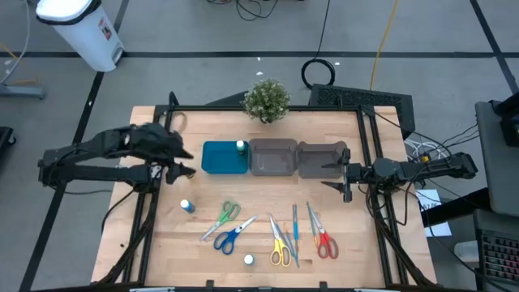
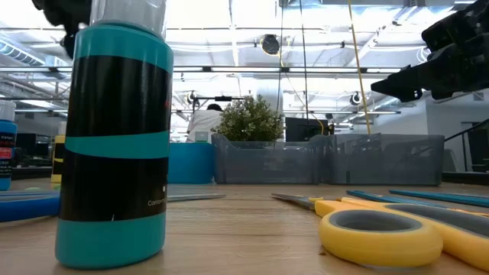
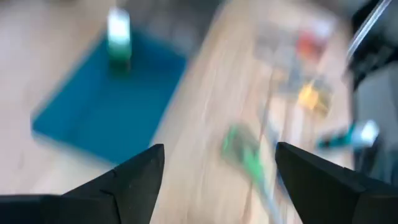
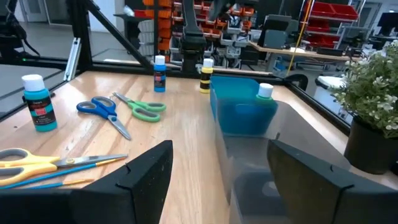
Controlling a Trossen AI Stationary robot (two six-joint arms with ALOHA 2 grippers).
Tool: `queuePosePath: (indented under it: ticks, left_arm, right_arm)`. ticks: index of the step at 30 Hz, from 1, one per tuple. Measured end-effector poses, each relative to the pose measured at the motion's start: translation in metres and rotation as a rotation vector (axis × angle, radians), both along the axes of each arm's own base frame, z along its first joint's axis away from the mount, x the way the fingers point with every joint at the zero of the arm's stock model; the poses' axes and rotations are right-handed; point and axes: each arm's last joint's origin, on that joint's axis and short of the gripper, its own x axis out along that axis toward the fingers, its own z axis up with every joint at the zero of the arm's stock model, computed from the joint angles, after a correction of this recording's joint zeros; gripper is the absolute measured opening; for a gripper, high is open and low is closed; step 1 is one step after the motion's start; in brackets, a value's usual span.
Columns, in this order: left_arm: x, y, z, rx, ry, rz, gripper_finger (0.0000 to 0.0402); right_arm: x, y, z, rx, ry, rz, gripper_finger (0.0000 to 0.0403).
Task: Pick & Place Paint Supplies
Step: Put the yellow paint bottle into the blue bin
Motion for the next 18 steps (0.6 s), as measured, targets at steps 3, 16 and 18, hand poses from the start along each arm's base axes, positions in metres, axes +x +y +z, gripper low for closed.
queuePosePath:
  ticks: [3,16,18]
  left_arm:
    - [0.007,-0.007,-0.009,-0.035,0.219,-0.060,0.0306]
    - [0.019,-0.011,-0.035,0.167,0.636,0.113,0.0306]
    - [0.020,-0.010,-0.036,0.167,0.645,0.116,0.0303]
  right_arm:
    - [0.000,0.000,0.000,0.000,0.001,0.000,0.0252]
    - [0.000,0.000,0.000,-0.001,0.001,0.000,0.0252]
    - [0.000,0.000,0.000,-0.001,0.001,0.000,0.0251]
